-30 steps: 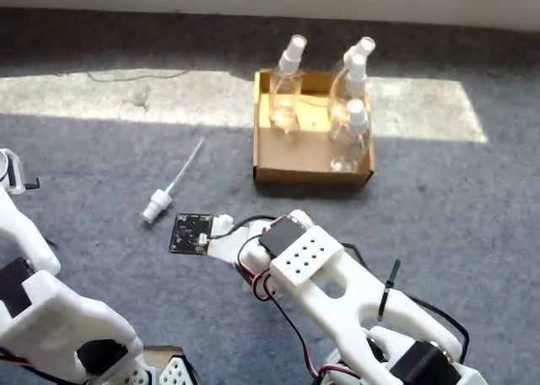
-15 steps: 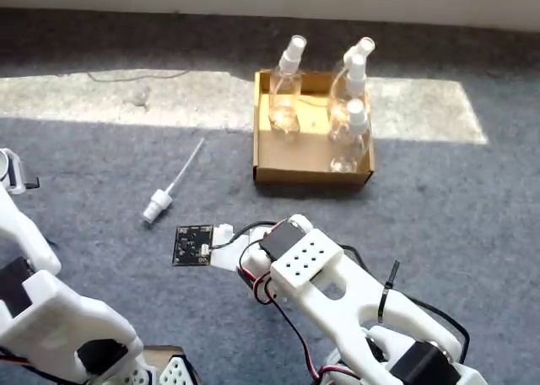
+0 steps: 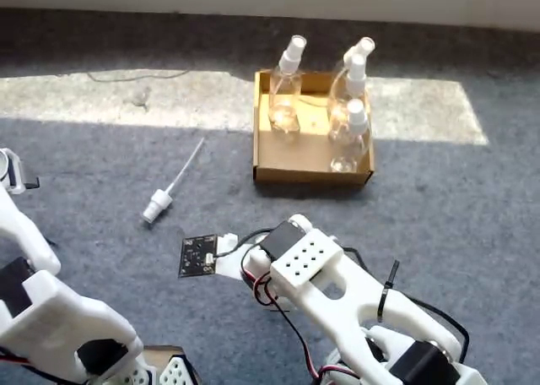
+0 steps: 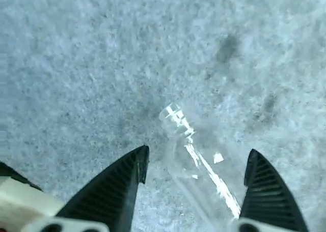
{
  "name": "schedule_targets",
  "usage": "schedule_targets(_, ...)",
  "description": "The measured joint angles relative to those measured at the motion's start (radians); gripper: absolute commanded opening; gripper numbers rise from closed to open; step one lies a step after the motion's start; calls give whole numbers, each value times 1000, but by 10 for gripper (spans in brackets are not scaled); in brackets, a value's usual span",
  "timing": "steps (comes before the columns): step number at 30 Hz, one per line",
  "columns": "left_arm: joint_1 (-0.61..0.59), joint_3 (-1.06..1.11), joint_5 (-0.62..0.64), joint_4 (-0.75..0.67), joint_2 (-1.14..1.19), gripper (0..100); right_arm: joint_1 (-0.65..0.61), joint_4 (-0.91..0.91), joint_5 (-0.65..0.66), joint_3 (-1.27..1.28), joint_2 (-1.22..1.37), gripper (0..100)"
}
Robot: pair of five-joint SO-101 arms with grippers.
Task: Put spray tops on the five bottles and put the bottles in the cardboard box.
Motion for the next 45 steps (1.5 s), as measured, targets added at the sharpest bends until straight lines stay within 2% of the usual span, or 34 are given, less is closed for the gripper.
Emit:
schedule_targets(5,0,0,0,0,0,235,0,20,55,0,0,260)
schedule_targets(15,0,0,0,0,0,235,48,-161,57,155,0,255)
schedule_targets(20,0,0,0,0,0,235,109,-241,-52,180,0,135)
schedule_targets(23,0,0,0,0,0,235,201,-262,-127,183,0,107)
schedule_targets(35,9,0,0,48,0,235,647,-269,-414,183,0,105)
schedule_targets(40,35,0,0,63,0,235,862,-273,-397,175,0,105)
schedule_targets(45,37,0,0,66,0,235,1114,-313,-373,44,3,105)
